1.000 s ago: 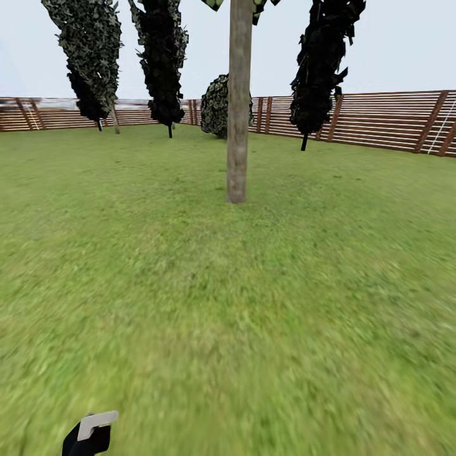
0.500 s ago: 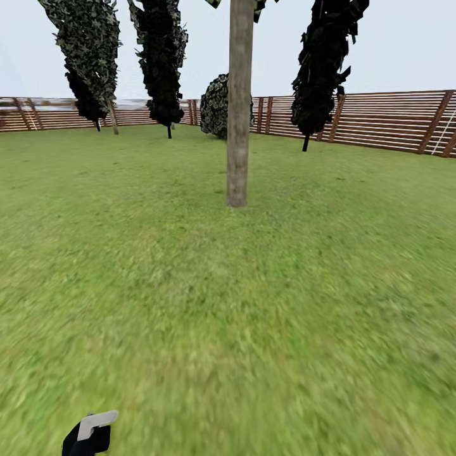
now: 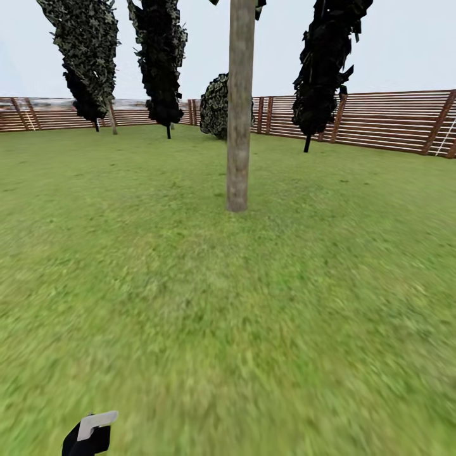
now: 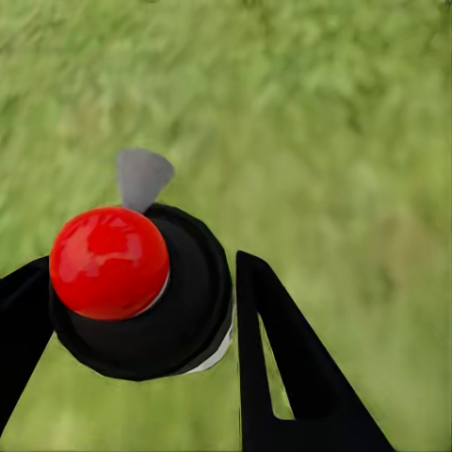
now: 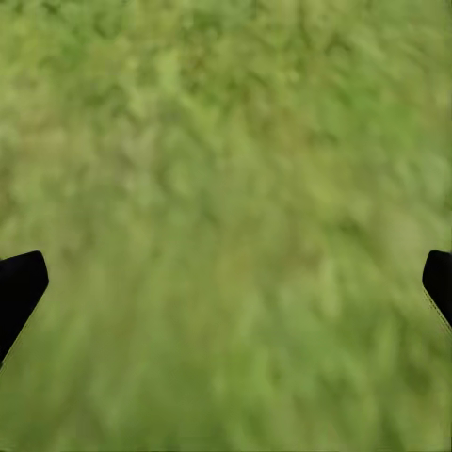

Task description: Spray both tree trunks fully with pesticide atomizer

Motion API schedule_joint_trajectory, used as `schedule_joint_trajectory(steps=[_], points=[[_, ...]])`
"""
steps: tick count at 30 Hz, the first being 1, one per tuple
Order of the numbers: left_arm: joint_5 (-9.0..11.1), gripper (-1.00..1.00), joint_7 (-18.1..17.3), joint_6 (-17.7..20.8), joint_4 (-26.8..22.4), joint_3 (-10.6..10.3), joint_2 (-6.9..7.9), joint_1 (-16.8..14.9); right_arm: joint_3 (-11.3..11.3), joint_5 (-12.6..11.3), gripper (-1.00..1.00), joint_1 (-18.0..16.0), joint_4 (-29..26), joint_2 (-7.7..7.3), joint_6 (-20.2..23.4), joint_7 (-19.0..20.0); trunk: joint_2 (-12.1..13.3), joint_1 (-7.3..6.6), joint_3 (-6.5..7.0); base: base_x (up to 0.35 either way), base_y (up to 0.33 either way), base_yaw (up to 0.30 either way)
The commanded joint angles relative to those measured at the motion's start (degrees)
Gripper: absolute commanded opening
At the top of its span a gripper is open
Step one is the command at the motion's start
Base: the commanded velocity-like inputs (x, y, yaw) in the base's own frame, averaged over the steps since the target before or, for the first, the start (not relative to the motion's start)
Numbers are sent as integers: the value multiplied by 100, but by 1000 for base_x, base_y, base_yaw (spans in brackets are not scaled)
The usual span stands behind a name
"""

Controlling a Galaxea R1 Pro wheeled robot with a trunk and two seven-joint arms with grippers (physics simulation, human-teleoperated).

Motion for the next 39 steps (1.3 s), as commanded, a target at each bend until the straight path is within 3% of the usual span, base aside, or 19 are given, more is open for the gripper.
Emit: schedule_joint_trajectory(steps=[1, 39], points=[[33, -100, 1, -22, 5, -4, 0, -3, -32, 63, 100, -3, 4, 2, -13, -40, -2, 2, -5, 336, 0, 0], [24, -100, -5, -18, 7, 0, 2, -3, -34, 60, 100, -3, -7, -3, -16, -46, -2, 2, -5, 336, 0, 0]])
